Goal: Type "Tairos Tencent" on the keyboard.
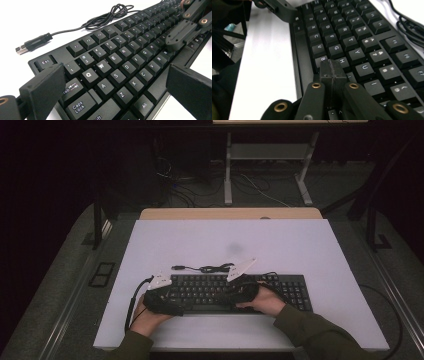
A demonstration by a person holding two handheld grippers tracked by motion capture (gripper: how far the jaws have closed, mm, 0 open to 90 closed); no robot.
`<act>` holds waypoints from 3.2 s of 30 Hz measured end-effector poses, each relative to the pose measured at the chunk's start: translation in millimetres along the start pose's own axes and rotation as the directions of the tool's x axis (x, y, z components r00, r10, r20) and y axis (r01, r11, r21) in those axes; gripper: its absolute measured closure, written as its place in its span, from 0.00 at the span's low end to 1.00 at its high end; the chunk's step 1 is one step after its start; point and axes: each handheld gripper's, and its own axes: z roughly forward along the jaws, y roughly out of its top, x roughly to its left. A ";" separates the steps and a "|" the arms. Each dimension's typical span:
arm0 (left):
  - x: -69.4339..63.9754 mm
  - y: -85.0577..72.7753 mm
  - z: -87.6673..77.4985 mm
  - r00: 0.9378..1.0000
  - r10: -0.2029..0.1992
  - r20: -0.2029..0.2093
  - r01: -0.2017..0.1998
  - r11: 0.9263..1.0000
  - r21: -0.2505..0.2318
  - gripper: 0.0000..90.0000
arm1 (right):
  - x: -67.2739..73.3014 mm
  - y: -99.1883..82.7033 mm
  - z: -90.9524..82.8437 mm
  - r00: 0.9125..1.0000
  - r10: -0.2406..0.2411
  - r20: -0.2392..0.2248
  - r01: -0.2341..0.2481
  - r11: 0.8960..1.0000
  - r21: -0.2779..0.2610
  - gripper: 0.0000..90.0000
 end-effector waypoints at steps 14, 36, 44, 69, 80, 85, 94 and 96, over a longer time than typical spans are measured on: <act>-1.8 1.2 -0.1 1.000 0.015 0.015 -0.015 1.000 -0.005 0.15 | -8.3 -0.2 -14.9 0.999 0.028 0.028 -0.027 0.998 -0.063 0.74; -3.7 2.0 -3.3 0.998 0.023 0.053 -0.023 1.000 -0.014 0.53 | -18.7 -4.4 -21.2 0.989 0.072 0.126 -0.061 0.994 -0.090 0.32; -6.7 3.0 1.8 0.994 0.030 0.102 -0.030 1.000 -0.001 0.82 | -20.6 -5.0 -22.6 0.986 0.077 0.150 -0.062 0.993 -0.099 0.28; -17.5 4.2 20.3 0.986 0.050 0.160 -0.057 0.997 0.043 0.99 | -20.1 -5.4 -20.5 0.983 0.075 0.166 -0.060 0.994 -0.093 0.18; -17.7 3.1 22.3 0.986 0.051 0.160 -0.060 0.997 0.053 0.99 | -19.0 -5.6 -20.3 0.982 0.070 0.178 -0.054 0.994 -0.093 0.18; -17.7 3.2 22.1 0.986 0.052 0.160 -0.061 0.997 0.051 0.99 | -18.9 -5.5 -20.5 0.981 0.068 0.181 -0.051 0.994 -0.095 0.18; -17.6 4.8 19.6 0.986 0.051 0.160 -0.059 0.997 0.045 0.99 | -18.9 -5.5 -22.3 0.980 0.067 0.186 -0.050 0.994 -0.099 0.18; -17.1 5.1 19.3 0.986 0.052 0.160 -0.060 0.997 0.043 0.99 | -18.6 -6.0 -22.8 0.980 0.068 0.187 -0.051 0.994 -0.098 0.18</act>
